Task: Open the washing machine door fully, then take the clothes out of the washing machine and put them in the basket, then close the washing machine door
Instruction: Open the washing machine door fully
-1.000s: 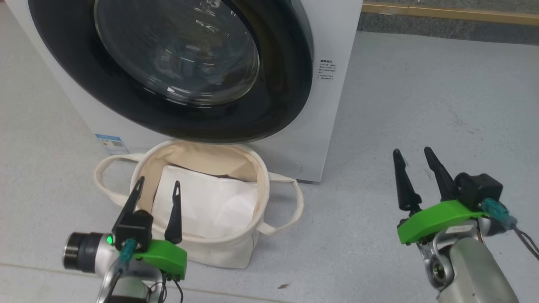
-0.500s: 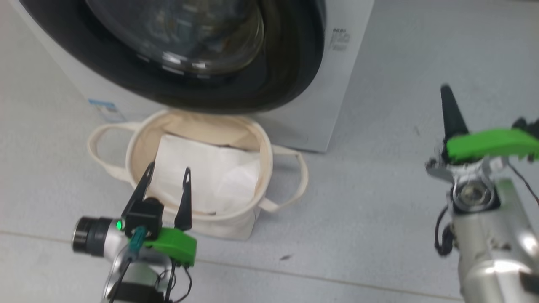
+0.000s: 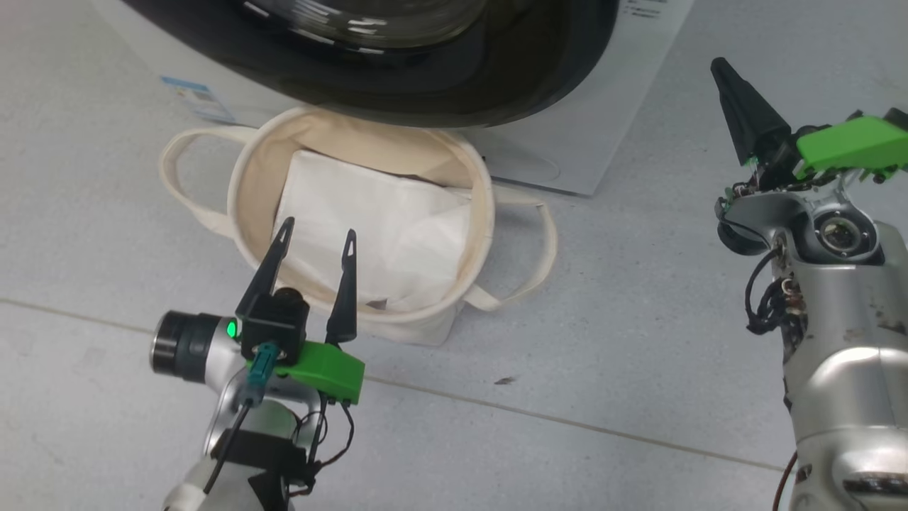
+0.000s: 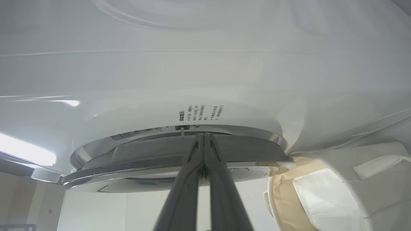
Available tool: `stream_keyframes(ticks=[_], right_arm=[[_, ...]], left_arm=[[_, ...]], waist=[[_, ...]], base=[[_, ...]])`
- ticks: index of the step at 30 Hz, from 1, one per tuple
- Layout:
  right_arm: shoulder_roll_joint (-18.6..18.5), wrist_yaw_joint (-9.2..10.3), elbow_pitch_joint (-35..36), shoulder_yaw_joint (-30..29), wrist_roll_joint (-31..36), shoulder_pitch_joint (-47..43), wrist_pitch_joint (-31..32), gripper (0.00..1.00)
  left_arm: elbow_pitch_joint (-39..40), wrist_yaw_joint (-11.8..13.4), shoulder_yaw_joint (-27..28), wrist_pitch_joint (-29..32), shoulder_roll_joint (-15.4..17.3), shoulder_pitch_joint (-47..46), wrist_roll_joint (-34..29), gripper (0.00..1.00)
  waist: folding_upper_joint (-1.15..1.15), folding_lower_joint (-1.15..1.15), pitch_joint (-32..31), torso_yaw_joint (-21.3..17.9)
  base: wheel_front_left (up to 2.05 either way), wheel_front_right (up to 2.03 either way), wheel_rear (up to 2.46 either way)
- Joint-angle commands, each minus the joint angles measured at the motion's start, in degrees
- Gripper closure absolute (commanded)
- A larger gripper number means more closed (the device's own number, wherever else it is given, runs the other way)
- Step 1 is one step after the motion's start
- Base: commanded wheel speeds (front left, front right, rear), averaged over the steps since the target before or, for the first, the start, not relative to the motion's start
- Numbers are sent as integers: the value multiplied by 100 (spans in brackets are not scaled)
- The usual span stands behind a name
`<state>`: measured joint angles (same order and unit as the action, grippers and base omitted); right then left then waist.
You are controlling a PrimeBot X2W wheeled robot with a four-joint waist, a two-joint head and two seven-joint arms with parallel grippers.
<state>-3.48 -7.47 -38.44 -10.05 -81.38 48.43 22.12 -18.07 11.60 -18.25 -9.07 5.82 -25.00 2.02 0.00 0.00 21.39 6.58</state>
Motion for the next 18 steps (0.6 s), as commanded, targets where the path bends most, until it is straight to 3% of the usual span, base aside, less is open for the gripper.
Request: stream_keyframes(ticks=[1, 9, 18], right_arm=[[15, -2, 113, 65, -61, 245, 117, 100], [-62, -2, -446, 32, -370, 622, 780, 100], [-180, -2, -740, -4, -449, 1058, 980, 100]], left_arm=[[130, 46, 134, -74, 68, -158, -51, 0], [-5, 68, 24, -131, 3, -229, -11, 0], [-37, 75, -114, -189, -81, -331, 66, 0]], waist=[[0, 0, 40, 59], [0, 0, 107, 221], [0, 0, 314, 426]], base=[[0, 0, 0], [0, 0, 0], [0, 0, 0]])
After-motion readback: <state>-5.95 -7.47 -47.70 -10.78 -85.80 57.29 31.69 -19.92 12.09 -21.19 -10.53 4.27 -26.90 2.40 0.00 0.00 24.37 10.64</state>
